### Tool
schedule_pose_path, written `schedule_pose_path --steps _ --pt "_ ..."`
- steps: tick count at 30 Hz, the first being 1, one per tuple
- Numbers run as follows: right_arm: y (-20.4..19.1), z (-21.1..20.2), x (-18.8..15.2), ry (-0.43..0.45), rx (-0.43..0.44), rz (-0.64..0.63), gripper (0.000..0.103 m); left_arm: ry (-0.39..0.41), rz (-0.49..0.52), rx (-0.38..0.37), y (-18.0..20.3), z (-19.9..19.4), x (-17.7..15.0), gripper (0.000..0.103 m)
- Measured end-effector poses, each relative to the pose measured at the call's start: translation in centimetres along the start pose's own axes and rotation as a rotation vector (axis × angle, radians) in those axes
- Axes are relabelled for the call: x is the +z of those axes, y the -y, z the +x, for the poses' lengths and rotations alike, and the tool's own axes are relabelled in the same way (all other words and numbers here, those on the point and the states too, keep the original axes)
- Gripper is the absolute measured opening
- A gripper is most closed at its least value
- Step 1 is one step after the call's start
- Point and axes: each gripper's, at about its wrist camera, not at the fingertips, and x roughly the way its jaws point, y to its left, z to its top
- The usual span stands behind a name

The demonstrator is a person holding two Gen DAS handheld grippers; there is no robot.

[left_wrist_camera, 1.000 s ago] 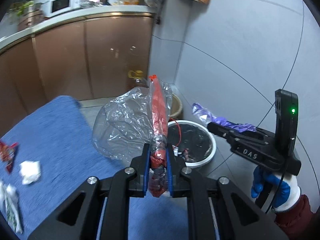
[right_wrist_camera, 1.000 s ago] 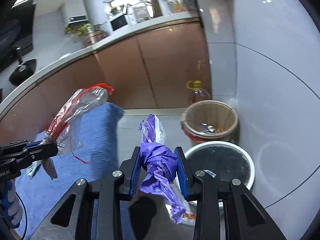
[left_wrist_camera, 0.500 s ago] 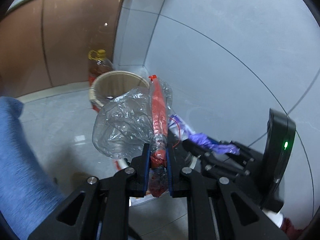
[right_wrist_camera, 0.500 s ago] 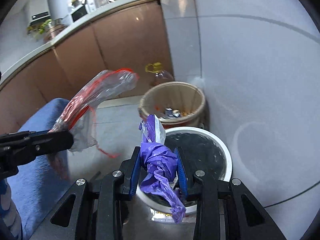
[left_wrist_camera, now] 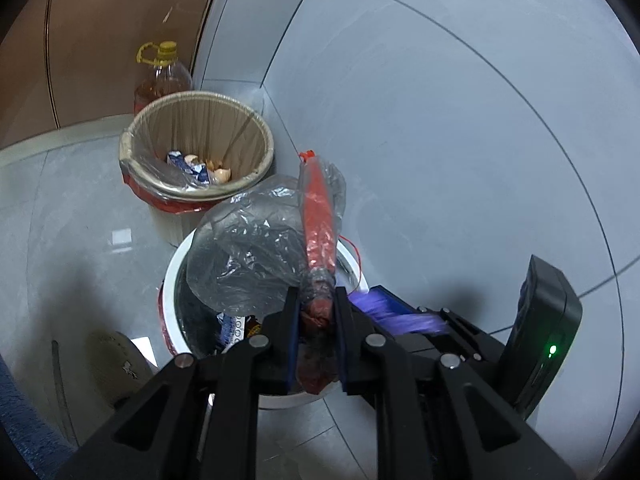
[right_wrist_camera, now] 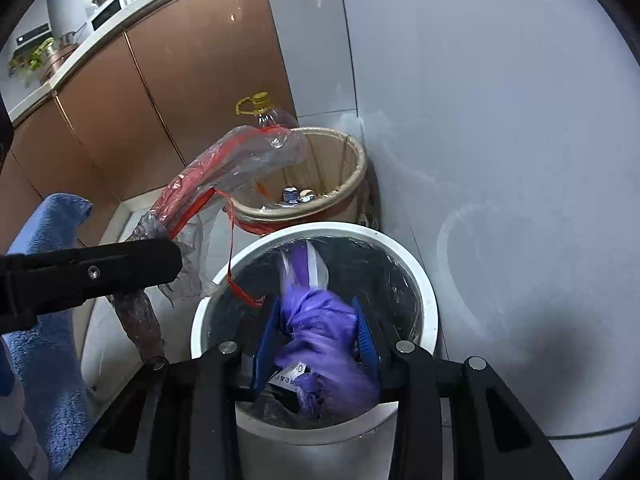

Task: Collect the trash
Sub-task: 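Open both tools over the bin to drop the purple wrapper and clear bag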

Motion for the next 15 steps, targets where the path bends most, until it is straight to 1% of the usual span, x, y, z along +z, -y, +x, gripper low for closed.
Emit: schedule_pose_path --steps 1,2,3,5,9,15 --pt "-0.1 0.1 0.0 -0.001 -0.007 -0.001 0.042 -0.006 -0.008 -0.003 0.0 0.1 0.1 0.022" --pt "-0.1 0.2 -0.1 -0.002 -0.013 -0.004 0.045 -0.01 -0.018 -0.006 0.0 0.1 0.1 0.032" --pt "-0.3 0.1 -0.1 -0.001 -0.02 -0.011 0.046 -0.01 -0.028 -0.006 -0.2 0.3 0.3 0.039" --pt "-0.5 0.0 -0.3 0.004 -0.03 -0.022 0.048 -0.012 -0.052 -0.018 -0.5 0.2 0.4 0.04" --pt "-0.3 -0.1 -0.4 0.007 -0.036 -0.015 0.049 -0.008 -0.074 -0.017 -1.1 -0.1 0.4 0.04" --pt "-0.6 -1.4 -0.6 0.028 -0.038 -0.002 0.05 0.024 -0.08 0.005 -1.5 -2.9 -0.4 0.04"
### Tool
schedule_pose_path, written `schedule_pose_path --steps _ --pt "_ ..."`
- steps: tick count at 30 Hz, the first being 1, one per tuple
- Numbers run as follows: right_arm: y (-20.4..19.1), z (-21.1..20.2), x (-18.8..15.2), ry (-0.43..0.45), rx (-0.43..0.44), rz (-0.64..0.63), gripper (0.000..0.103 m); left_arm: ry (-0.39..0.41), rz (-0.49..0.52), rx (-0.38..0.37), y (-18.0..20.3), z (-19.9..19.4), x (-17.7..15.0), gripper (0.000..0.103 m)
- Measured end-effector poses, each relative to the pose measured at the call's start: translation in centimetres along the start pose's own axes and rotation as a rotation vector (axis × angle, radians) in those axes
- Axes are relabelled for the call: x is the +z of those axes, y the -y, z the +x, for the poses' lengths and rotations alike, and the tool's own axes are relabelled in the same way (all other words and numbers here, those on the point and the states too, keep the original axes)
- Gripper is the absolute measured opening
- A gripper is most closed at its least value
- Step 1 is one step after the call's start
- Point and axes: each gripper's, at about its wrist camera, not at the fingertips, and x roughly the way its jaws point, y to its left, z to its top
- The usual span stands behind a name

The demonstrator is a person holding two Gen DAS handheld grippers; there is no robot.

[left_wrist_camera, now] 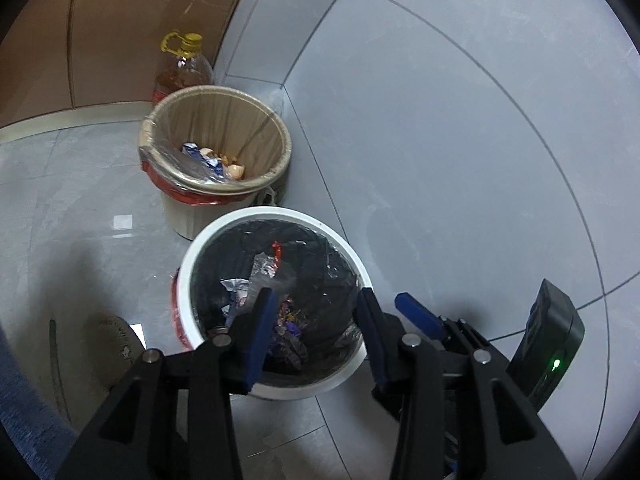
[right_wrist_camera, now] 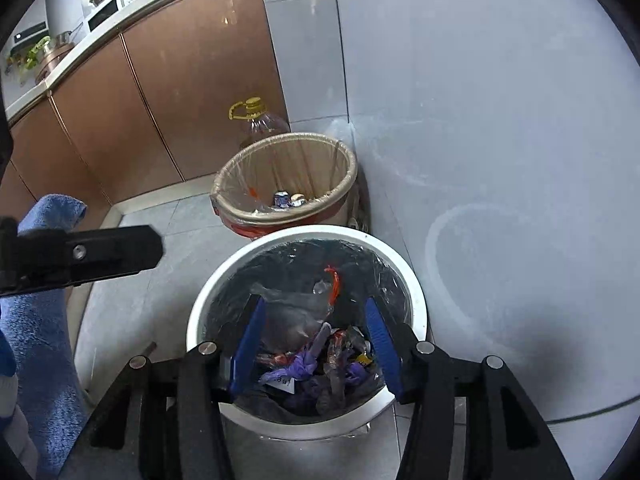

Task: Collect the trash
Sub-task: 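Open both tools over the bin to drop the purple wrapper and clear bag, then return both open tools to the towel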

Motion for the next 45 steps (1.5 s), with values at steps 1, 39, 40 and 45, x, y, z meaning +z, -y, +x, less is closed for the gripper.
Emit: schedule_pose_path --steps 1,39,40,45 --pt "-0.3 -0.5 0.1 0.008 0.004 -0.004 0.05 0.011 -0.001 0.004 -0.1 -0.8 -0.2 0.04" --pt "-15.7 -25.0 -0.5 0.399 0.304 -0.352 0.063 0.573 0.019 0.426 -0.2 -35.0 -20.3 0.051" --pt "-16.0 -25.3 -0.6 0.403 0.311 -0.36 0.064 0.577 0.015 0.431 -0.4 -35.6 -20.8 0.051" --pt "-17.6 -26.3 -1.2 0.412 0.354 -0.401 0.064 0.601 -0.016 0.473 -1.9 -38.0 -23.4 0.051"
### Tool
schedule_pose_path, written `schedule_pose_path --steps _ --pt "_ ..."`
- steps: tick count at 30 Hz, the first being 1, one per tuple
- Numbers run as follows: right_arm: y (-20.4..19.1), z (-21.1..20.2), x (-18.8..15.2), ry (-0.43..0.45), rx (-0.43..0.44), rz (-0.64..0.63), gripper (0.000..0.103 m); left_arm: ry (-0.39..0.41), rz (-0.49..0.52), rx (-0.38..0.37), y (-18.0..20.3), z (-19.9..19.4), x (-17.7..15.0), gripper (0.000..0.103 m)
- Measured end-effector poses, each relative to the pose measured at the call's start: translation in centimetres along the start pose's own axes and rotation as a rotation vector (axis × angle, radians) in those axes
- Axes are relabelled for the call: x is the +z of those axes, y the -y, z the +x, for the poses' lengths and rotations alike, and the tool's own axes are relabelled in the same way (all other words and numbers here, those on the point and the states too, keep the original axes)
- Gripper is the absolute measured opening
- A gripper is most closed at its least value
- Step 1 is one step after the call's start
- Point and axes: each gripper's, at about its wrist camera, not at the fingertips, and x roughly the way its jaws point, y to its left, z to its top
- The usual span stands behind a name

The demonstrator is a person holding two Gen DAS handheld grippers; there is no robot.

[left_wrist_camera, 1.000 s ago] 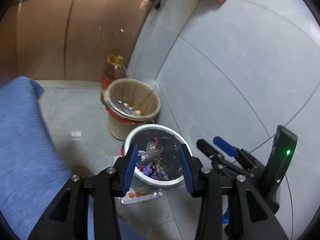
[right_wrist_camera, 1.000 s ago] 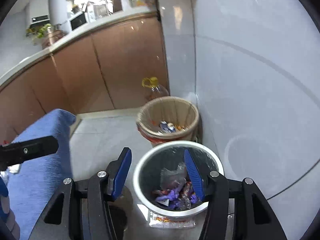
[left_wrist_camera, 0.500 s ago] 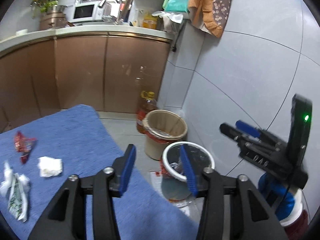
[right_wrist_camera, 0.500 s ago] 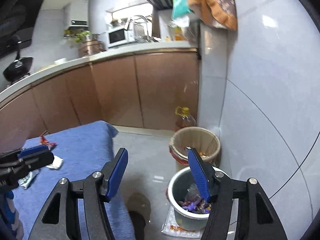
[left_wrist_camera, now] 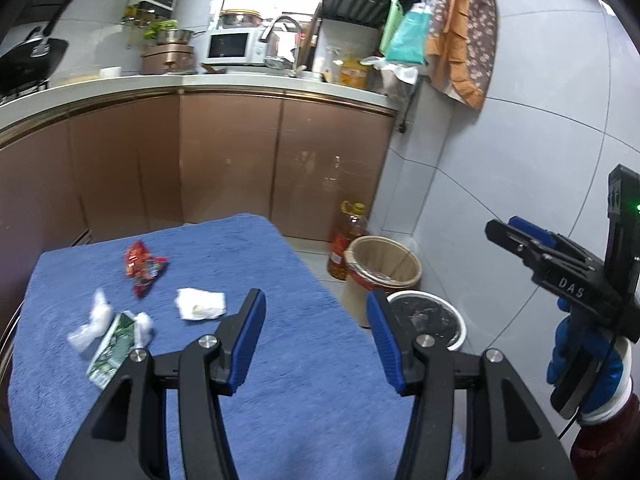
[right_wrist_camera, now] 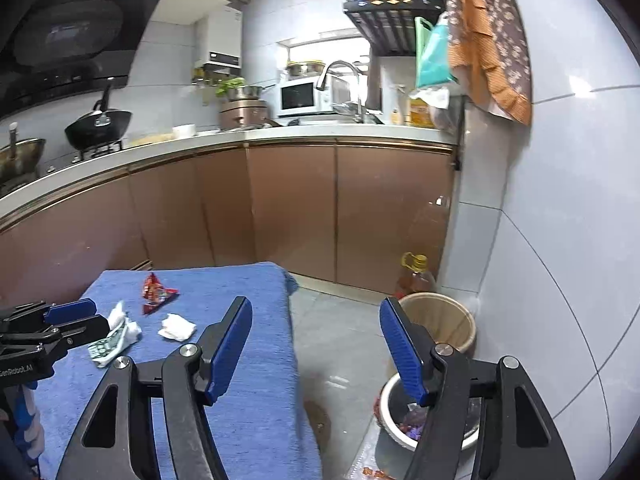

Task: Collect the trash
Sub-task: 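Return both open tools to the towel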

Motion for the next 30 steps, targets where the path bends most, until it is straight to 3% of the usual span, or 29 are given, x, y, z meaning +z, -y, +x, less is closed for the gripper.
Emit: schedule_pose_path --steps 7,15,21,30 --pt "-2.6 1.7 -0.4 -0.037 0.064 -0.034 0.064 -0.027 -0.049 0.067 -4.9 -0.5 -2.6 0.051" --pt "-6.1 6.6 -1.9 -0.128 0.17 -0.076 0.066 -0.114 -0.069 0.17 -12.3 1.1 -5.8 0.054" --pt "-9.3 11.6 -3.3 -0.201 0.245 -0.106 0.066 -0.216 -0.073 0.215 -16.3 4.2 -7.3 0.055" --pt "-12.7 18.9 -5.4 -0.317 0.331 -0.15 0.066 -0.326 -0.011 0.27 -18.4 9.7 -8.0 0.055"
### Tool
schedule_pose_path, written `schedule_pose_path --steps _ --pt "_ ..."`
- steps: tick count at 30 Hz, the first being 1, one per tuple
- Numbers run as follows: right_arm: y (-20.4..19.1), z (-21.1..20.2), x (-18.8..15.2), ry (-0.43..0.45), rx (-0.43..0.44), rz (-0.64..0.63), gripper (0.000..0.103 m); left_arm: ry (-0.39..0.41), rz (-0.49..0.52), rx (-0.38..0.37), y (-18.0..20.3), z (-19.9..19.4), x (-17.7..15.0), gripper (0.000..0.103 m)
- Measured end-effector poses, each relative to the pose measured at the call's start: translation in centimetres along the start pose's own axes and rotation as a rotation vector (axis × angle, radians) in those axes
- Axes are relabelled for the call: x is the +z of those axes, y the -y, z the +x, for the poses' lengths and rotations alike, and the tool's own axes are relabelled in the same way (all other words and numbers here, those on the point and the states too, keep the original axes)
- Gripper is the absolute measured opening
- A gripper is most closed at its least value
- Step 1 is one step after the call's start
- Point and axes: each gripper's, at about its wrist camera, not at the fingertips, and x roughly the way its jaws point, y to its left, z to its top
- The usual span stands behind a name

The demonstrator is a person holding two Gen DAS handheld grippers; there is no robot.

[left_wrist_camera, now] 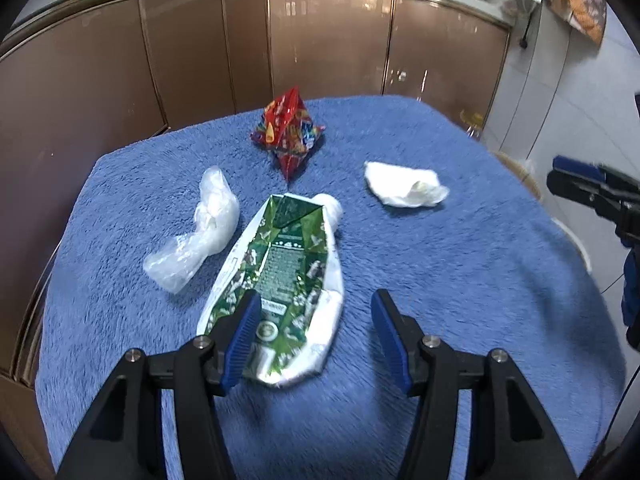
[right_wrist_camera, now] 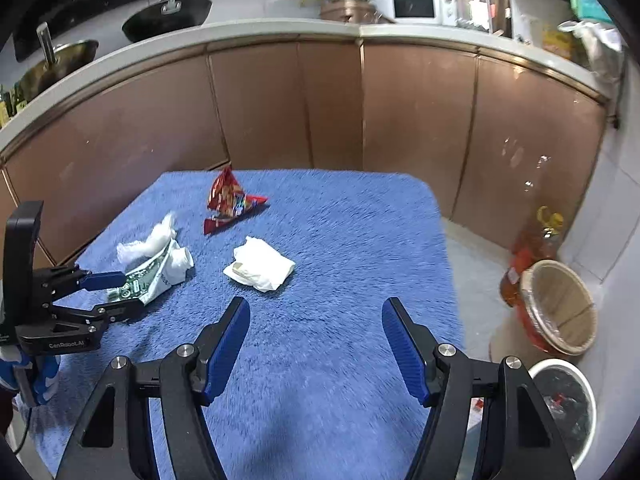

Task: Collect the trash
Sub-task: 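Return both open tools to the towel, then grasp the white tissue with the right tool while the left tool grasps the green milk carton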

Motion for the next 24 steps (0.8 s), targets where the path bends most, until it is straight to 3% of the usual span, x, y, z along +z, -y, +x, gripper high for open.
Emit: schedule_pose_path --steps 10,19,24 --pt "-1.6 6.2 1.2 -0.079 0.108 -0.08 0.067 -0.032 0.134 0.066 0.2 1.8 0.2 0.055" --pt "-3.5 10.2 2.2 -0.121 0.161 -0.167 0.071 -0.039 0.162 0.02 -1.0 1.9 0.3 0.056" --pt "-3.4 12.4 2.8 -0.151 0.168 -0.181 0.071 -0.043 0.114 -0.024 -2.7 1.6 0.5 0.056"
